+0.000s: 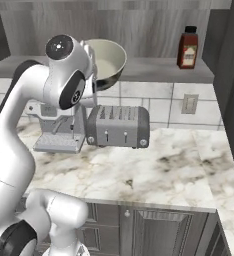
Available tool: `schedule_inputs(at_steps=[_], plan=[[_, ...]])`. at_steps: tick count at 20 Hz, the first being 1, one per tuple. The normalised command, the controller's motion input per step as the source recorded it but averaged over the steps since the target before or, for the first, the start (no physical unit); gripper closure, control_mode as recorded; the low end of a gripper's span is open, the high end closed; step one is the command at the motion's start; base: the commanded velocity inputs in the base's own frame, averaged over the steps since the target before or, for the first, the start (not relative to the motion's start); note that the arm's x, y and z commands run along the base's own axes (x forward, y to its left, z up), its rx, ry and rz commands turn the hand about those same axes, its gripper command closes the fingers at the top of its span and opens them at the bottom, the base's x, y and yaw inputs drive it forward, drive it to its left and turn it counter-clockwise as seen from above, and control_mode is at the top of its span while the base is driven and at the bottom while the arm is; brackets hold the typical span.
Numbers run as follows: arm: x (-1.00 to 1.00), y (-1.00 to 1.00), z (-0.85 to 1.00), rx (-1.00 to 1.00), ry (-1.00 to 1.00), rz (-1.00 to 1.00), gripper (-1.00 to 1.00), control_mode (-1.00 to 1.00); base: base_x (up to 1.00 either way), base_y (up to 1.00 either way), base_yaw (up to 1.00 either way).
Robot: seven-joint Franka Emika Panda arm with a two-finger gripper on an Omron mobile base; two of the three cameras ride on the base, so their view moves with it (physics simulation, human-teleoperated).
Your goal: Pick the mug and place it in the sink. Pick the bowl and place it in the open cabinet and then close the cabinet.
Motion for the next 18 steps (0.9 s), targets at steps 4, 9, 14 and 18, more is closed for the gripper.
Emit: schedule_inputs(at_steps=[4, 9, 14, 18], plan=[[0.37, 0.05, 0.14, 0.0, 0.0, 0.05, 1.0, -1.0, 0.0, 0.0, 0.0], [0.57, 0.15, 0.0, 0.0, 0.0, 0.04, 1.0, -1.0, 0.0, 0.0, 0.0], [0.56, 0.15, 0.0, 0.0, 0.0, 0.02, 1.0, -1.0, 0.0, 0.0, 0.0], [0.51, 0.07, 0.0, 0.0, -0.01, 0.01, 1.0, -1.0, 0.0, 0.0, 0.0]])
